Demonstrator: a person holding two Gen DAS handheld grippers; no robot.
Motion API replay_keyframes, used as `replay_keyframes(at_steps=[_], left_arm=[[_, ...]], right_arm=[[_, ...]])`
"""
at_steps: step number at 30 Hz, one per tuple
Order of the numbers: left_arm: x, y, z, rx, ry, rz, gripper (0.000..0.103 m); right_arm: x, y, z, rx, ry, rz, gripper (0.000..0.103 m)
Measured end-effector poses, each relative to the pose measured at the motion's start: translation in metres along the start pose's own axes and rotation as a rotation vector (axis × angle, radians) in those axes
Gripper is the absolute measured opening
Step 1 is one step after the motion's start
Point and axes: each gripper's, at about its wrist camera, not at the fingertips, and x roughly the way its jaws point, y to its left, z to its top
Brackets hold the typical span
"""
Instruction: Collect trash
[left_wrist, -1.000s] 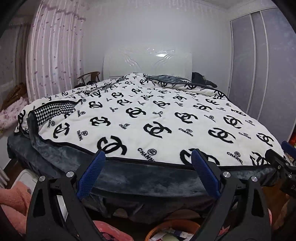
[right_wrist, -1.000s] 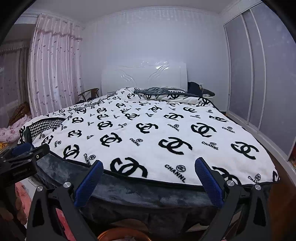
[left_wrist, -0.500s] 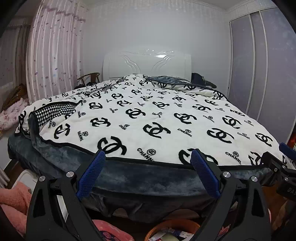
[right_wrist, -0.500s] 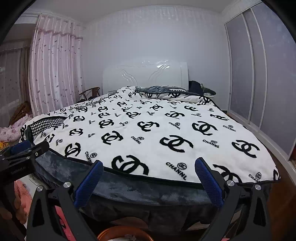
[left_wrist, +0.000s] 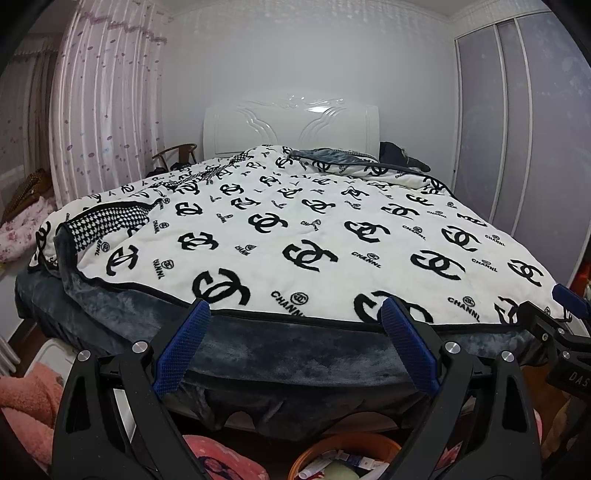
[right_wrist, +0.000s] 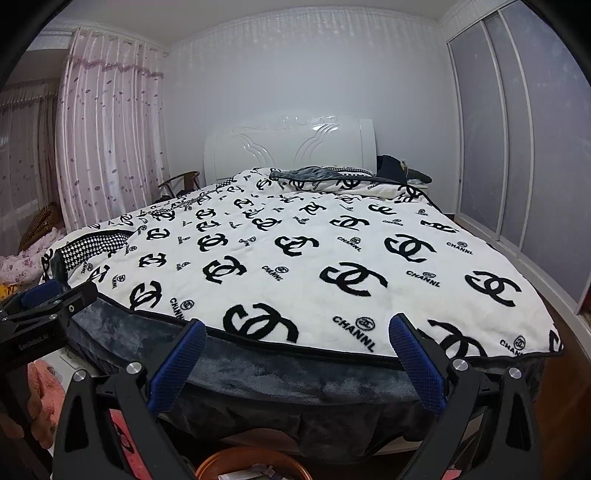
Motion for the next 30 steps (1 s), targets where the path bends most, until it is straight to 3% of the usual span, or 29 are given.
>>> replay_keyframes(at_steps=[30], left_arm=[[0.0017, 0.0048, -0.0050, 0.009, 0.023, 0.014, 0.091]], right_arm=[[-0.0051, 0.0024, -0.0022, 0.004, 0.001, -0.010, 0.098]])
